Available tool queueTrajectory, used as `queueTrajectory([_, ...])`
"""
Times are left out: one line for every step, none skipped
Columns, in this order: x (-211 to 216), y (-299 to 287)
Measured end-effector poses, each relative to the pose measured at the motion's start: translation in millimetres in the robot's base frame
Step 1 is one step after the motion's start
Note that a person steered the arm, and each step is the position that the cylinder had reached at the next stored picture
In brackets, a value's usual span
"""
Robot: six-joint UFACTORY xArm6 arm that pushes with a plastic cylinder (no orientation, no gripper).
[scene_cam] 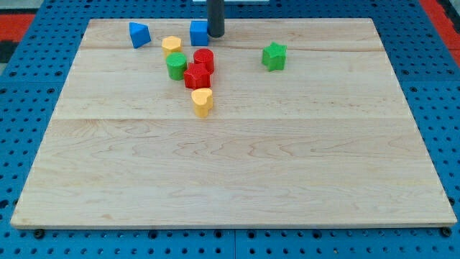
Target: Move the yellow heart below the green circle
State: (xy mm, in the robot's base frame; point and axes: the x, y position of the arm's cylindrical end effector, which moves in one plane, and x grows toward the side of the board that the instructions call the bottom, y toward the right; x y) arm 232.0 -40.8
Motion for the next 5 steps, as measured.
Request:
queueTrajectory([0,-40])
queueTrajectory([0,-48])
queueTrajectory([32,3])
queueTrajectory([82,37])
queueTrajectory([157,37])
